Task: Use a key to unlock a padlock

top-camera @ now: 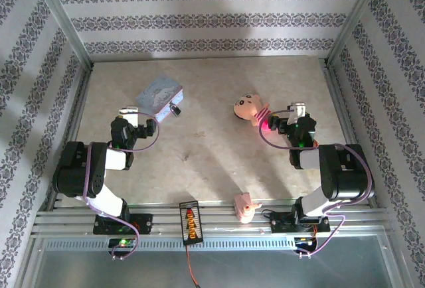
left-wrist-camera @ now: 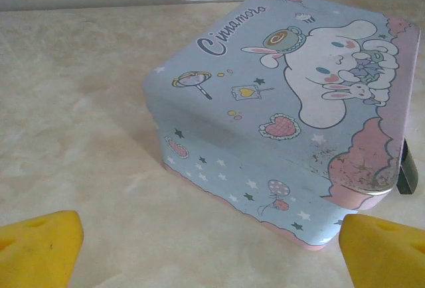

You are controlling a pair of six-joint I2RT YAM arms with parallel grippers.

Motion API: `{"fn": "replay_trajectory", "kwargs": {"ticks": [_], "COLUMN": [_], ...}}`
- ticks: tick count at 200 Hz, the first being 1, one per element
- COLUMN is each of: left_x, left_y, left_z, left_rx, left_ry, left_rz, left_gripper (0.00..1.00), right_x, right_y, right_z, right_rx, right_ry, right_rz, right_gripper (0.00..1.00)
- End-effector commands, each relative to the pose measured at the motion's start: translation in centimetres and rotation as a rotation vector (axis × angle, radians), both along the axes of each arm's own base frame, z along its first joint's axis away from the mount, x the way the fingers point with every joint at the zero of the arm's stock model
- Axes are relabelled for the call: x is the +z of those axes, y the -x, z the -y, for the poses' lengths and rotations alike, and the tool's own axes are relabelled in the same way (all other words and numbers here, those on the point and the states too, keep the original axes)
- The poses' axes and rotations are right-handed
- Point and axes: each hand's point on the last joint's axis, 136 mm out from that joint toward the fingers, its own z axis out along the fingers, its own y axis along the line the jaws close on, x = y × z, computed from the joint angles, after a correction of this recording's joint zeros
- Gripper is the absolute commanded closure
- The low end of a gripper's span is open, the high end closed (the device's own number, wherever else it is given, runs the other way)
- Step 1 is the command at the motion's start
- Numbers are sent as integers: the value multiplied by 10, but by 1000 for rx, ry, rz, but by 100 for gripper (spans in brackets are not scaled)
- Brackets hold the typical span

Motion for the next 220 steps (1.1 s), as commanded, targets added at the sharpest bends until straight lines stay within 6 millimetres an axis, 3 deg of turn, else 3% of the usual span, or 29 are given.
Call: {"fn": "replay_trajectory", "kwargs": {"ticks": [1, 220], "left_x": [3, 3], "left_y": [-2, -3], "left_z": [-3, -3], "left_rx": [17, 17], "left_ry": [-4, -4], "left_rz": [11, 5], "left_gripper": [1, 1], "right_x": [8, 11], "right_y": [-3, -4], "right_z": [1, 7], "right_rx": [-10, -49], "right_ry": [-11, -11], "right_rz": [25, 18], "right_gripper": [2, 2]}}
